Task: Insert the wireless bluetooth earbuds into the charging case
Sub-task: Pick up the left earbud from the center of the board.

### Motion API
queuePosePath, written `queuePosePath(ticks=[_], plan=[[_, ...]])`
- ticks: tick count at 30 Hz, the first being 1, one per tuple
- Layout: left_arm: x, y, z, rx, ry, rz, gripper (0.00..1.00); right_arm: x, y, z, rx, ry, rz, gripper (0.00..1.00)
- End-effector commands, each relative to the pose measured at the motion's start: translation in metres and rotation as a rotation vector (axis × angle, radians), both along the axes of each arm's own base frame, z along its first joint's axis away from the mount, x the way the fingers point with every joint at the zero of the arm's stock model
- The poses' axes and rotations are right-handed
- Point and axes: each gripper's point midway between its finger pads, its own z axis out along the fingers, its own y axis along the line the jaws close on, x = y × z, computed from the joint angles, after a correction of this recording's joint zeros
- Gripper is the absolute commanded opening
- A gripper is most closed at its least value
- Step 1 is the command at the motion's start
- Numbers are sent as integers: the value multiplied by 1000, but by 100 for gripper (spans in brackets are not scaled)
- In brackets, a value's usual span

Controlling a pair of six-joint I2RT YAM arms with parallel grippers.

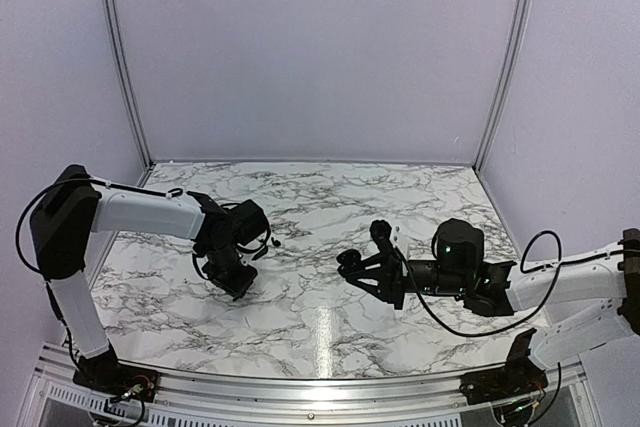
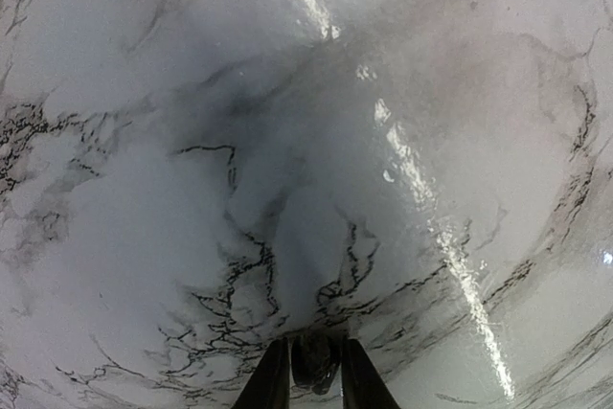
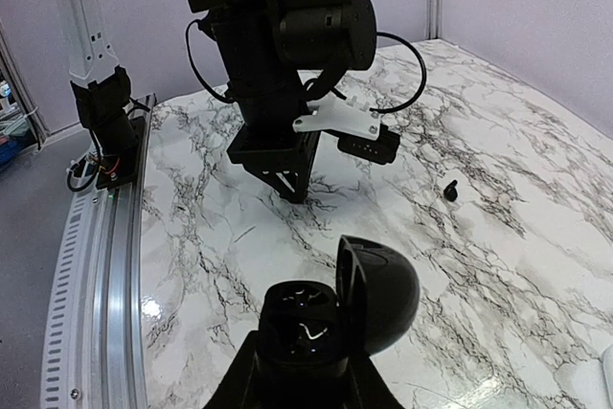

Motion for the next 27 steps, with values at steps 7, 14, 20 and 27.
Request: queuePosePath(ticks=[7, 14, 20, 27], plan=[[3, 4, -8, 42, 31, -21, 28, 1, 3, 5, 7, -18, 15, 0], [6, 3, -5, 46, 22, -41, 27, 1, 3, 4, 4, -17, 15, 0], [7, 2, -4, 45, 22, -48, 20, 1, 3, 3, 2, -13, 17, 0], [12, -3, 5, 9, -2, -34, 10, 2, 5, 4, 13, -21, 15, 0]])
